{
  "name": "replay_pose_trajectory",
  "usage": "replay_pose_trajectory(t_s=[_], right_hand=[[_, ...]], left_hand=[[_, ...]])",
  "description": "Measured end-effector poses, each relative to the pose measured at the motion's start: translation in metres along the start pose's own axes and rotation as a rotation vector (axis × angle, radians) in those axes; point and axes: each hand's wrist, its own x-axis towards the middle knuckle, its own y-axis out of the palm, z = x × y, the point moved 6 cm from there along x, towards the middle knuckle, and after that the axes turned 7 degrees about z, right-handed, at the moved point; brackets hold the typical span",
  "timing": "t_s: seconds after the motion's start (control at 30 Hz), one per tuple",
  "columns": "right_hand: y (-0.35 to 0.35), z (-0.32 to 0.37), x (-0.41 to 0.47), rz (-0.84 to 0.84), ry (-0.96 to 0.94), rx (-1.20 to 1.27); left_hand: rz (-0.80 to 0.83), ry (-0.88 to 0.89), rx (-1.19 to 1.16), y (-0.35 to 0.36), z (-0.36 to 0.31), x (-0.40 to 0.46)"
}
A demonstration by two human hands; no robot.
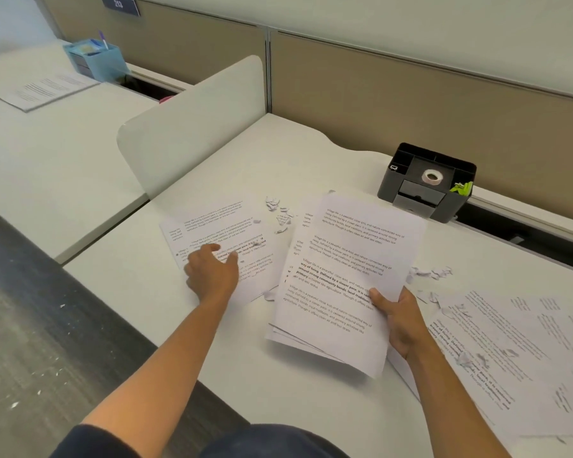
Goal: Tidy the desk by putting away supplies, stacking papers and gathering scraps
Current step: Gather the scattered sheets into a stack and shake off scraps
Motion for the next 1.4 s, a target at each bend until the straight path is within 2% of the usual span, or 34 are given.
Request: replay_pose_trajectory(t_s=[0.07,0.17,0.27,0.5,0.87,1.07,1.4], right_hand=[[-0.002,-0.001,-0.001,-0.006,0.002,0.004],[-0.005,-0.004,0.0,-0.022,0.017,0.01],[-0.006,-0.005,-0.001,-0.041,0.025,0.01],[-0.012,-0.007,-0.005,-0.082,0.048,0.015],[-0.017,-0.009,-0.011,-0.105,0.052,0.034],[-0.024,-0.006,-0.015,-0.132,0.038,0.032],[-0.037,-0.004,-0.028,-0.184,0.018,0.038]], left_hand=[[-0.027,-0.081,0.124,-0.006,0.014,0.009],[-0.019,-0.18,0.17,-0.009,0.035,0.018],[-0.019,-0.203,0.176,-0.009,0.038,0.021],[0.007,-0.207,0.037,-0.011,0.03,0.025],[0.027,-0.234,-0.316,-0.024,0.024,0.016],[0.179,-0.058,-0.471,-0.023,0.001,0.023],[0.248,0.234,-0.375,-0.043,-0.077,0.009]])
